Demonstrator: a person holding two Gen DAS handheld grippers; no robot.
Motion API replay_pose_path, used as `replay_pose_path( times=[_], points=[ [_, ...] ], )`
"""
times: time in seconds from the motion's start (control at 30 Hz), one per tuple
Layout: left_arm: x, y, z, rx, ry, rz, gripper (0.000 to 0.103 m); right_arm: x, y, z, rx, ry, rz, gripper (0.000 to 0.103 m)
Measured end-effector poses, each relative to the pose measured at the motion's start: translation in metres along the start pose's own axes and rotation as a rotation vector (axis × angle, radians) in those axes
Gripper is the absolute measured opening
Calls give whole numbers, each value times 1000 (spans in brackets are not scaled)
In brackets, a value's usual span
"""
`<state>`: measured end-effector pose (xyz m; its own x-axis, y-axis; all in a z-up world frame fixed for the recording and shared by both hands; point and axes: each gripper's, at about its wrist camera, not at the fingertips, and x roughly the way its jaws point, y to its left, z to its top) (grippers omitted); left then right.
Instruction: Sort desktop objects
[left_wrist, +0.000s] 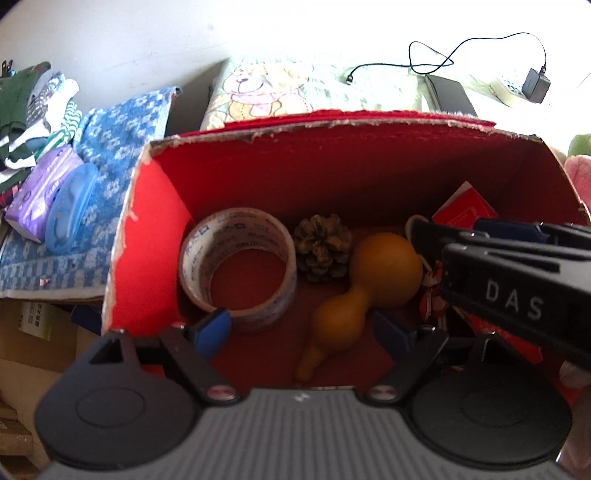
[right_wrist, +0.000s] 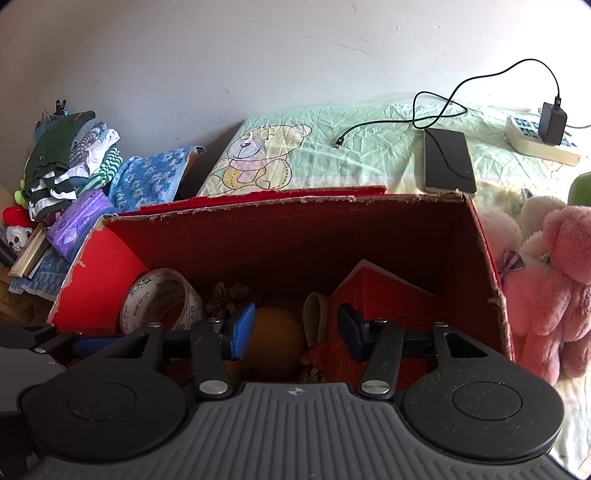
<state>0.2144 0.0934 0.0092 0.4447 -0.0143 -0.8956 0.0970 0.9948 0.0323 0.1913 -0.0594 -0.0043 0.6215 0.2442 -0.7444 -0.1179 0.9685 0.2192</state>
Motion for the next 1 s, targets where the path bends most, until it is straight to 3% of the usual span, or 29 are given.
replay_pose_path(
  times=[0.27, 0.47, 1.0],
  points=[
    [10, 0, -6, -26, 50, -13, 89, 3, -16, -3, 136, 20, 63, 39],
    [14, 2, -7, -35, 58, -33, 87, 0, -8, -2, 75, -13, 12, 38],
    [12, -6, -5, 15, 27, 7, 88, 2, -12, 0, 94, -14, 4, 34]
  ],
)
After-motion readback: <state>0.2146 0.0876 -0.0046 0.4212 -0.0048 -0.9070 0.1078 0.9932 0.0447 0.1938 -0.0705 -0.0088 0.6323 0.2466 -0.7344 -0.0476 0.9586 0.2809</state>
